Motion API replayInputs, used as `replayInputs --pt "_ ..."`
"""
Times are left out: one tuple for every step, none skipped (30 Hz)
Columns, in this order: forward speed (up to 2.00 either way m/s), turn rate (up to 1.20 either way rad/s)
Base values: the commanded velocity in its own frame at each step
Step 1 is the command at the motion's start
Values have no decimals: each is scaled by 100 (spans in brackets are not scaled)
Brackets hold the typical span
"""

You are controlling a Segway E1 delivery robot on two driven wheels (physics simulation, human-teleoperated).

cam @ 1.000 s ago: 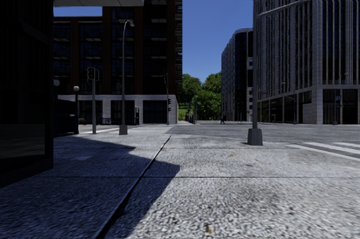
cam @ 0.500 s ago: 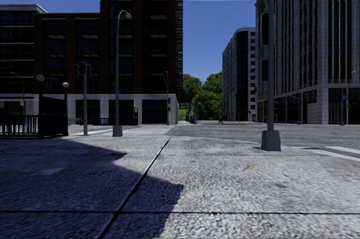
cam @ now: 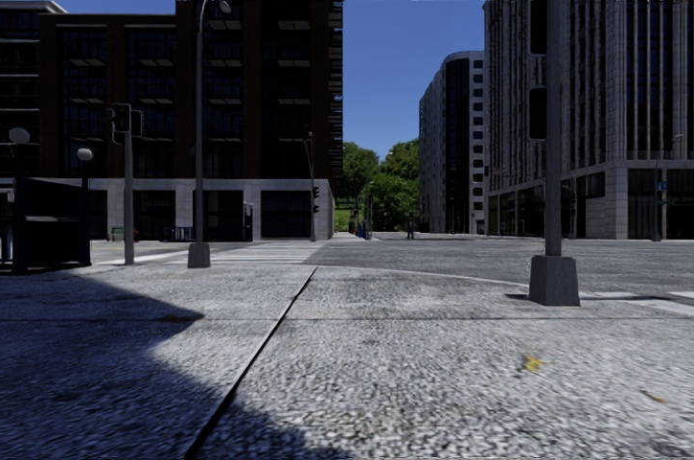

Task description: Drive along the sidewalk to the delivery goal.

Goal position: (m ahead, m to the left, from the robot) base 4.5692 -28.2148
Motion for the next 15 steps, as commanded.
replayInputs --pt "200 -80" --pt "200 -105" --pt "200 -105" --pt "200 -120" --pt "200 -120" --pt "200 -120" --pt "200 -120" --pt "200 -120" --pt "200 -120" --pt "200 -120" --pt "200 -120" --pt "200 -120" --pt "200 -120" --pt "200 -120" --pt "200 -120"
